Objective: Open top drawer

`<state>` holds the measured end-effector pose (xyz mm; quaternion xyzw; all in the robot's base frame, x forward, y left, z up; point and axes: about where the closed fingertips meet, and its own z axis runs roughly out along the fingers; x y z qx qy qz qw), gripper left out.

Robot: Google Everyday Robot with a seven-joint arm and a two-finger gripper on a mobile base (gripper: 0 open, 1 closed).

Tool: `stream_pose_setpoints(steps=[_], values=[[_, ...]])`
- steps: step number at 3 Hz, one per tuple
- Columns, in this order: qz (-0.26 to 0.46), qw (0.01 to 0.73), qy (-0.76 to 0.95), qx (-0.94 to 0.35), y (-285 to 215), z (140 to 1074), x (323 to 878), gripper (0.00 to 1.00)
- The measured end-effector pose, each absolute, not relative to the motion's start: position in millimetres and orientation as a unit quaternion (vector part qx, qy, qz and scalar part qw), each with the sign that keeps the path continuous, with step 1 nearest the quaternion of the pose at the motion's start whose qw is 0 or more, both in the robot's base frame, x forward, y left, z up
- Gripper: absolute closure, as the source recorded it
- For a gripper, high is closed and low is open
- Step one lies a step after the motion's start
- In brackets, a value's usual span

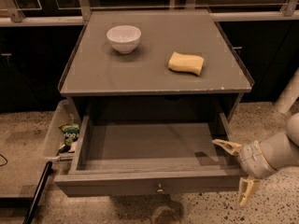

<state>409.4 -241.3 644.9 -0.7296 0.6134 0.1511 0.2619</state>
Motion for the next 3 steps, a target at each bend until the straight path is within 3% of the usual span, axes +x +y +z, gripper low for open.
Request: stream_pose_setpoints(steps=[3], values=[[0.077,0.303,0.545,-0.778,-241,783,441,0.00]])
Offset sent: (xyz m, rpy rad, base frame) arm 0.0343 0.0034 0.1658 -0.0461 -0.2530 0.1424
